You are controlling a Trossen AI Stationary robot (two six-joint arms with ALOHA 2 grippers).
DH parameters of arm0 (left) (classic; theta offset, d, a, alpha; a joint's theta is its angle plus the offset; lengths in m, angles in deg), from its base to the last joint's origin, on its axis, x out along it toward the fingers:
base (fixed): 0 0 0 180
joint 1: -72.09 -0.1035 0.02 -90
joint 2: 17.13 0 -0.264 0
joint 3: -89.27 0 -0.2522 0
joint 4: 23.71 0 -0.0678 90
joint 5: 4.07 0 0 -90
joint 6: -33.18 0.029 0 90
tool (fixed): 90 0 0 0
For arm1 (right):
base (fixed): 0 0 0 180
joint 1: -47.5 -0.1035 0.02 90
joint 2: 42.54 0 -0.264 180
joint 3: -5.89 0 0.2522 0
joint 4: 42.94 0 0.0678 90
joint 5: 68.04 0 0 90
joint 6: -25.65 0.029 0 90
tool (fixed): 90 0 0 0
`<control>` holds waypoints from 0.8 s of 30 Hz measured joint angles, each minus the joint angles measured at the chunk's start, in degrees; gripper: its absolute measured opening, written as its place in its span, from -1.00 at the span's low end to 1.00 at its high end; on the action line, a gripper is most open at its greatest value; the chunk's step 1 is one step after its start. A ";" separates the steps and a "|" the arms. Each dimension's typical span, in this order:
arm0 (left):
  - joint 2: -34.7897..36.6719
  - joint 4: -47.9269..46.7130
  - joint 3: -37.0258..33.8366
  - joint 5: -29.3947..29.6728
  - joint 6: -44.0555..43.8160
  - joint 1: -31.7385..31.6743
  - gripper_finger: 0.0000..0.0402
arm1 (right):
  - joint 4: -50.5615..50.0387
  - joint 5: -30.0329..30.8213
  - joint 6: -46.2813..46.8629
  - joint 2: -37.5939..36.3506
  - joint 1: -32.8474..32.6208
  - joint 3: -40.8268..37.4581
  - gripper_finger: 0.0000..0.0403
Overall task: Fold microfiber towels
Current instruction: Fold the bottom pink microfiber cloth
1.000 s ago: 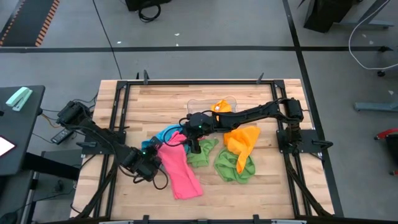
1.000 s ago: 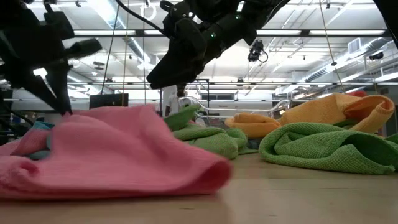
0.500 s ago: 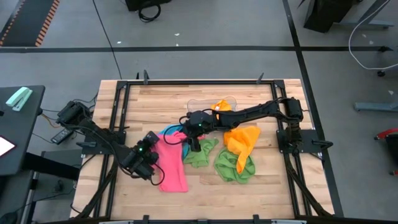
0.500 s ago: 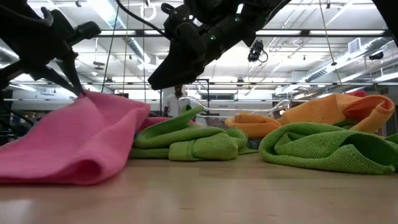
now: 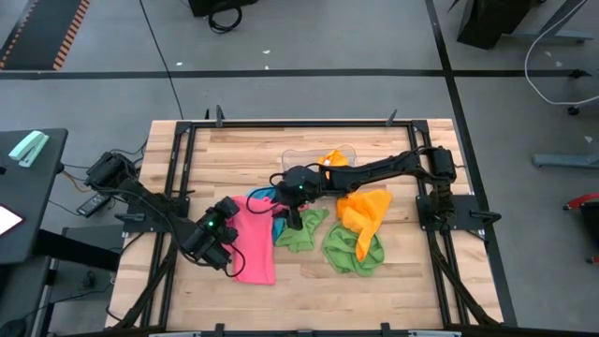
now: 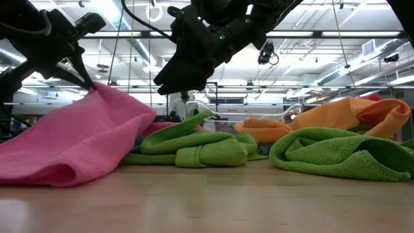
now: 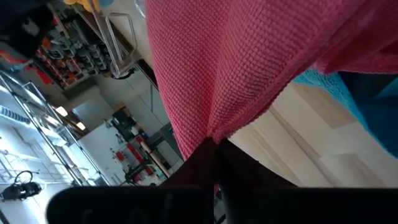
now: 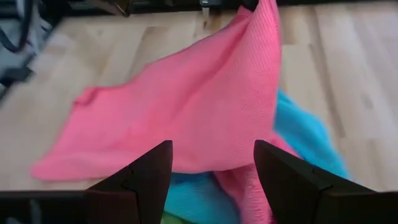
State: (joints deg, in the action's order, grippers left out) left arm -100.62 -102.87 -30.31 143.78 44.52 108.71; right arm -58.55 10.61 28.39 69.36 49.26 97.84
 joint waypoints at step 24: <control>-0.02 0.09 0.00 -0.24 -0.33 1.05 -0.86 | -2.99 13.99 6.03 -0.42 -6.86 -1.88 0.17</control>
State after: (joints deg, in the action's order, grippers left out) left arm -100.64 -102.79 -30.31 143.53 44.19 109.76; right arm -61.54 24.60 34.41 68.93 42.40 95.96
